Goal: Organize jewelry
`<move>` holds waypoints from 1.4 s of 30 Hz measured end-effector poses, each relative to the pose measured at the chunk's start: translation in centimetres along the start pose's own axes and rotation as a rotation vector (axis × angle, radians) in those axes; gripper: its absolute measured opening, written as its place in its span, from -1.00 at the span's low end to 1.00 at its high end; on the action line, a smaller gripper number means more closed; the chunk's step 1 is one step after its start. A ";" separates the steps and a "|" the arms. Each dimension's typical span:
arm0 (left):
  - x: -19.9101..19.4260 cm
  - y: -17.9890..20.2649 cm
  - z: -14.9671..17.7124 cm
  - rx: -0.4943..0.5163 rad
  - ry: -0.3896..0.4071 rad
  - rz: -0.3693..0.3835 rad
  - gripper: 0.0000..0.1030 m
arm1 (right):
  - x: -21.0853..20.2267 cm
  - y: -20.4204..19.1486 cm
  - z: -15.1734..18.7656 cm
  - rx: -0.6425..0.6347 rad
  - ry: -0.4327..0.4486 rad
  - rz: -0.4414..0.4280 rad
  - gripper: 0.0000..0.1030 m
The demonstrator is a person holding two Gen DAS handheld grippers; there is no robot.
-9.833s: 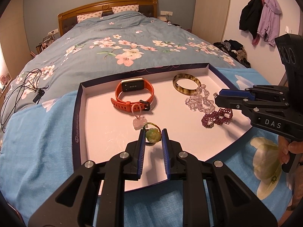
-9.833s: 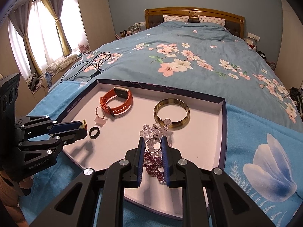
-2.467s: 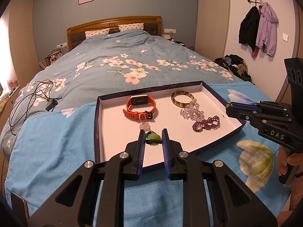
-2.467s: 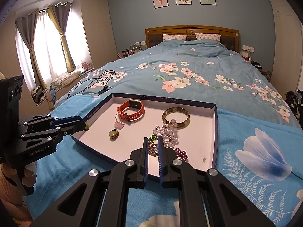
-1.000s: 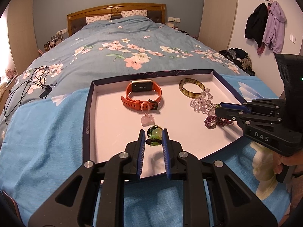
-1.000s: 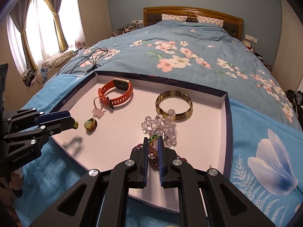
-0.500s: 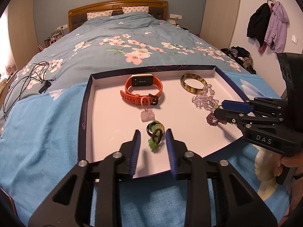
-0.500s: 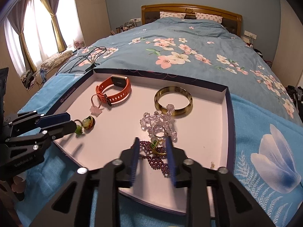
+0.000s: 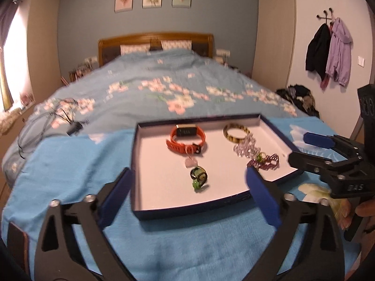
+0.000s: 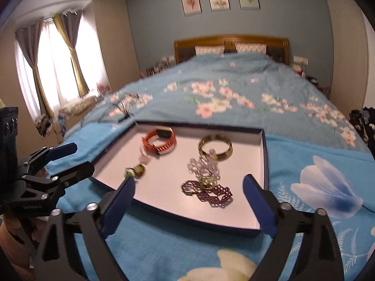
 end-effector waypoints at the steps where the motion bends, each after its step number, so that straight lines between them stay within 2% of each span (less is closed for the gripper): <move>1: -0.7 -0.1 -0.3 0.002 0.019 -0.005 0.90 | -0.5 -0.1 -0.2 -0.002 0.020 0.009 0.87; 9: -6.8 -0.7 -1.7 0.027 0.184 -0.089 0.90 | -4.1 -0.6 -0.3 -0.025 0.136 0.083 0.87; 12: -8.6 -0.6 -1.7 0.032 0.222 -0.107 0.90 | -4.8 -0.8 0.0 -0.075 0.157 0.143 0.87; 22: -11.9 -0.4 -1.6 0.006 0.298 -0.138 0.90 | -7.3 -1.4 0.2 -0.080 0.222 0.169 0.87; 29: -12.5 0.1 -1.3 0.022 0.310 -0.151 0.90 | -8.5 -1.8 -0.6 -0.086 0.267 0.175 0.87; 42: -12.9 0.3 -1.4 0.024 0.324 -0.153 0.90 | -8.8 -2.3 -0.6 -0.083 0.271 0.170 0.87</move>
Point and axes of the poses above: each gripper's, at about its wrist camera, not at the fingertips, and x roughly the way its jaws point, y to its right, z to its underside, the point moved 10 cm from there along x, roughly the way its jaws point, and after that the axes turned 12 degrees about y, right-handed, at the moved point
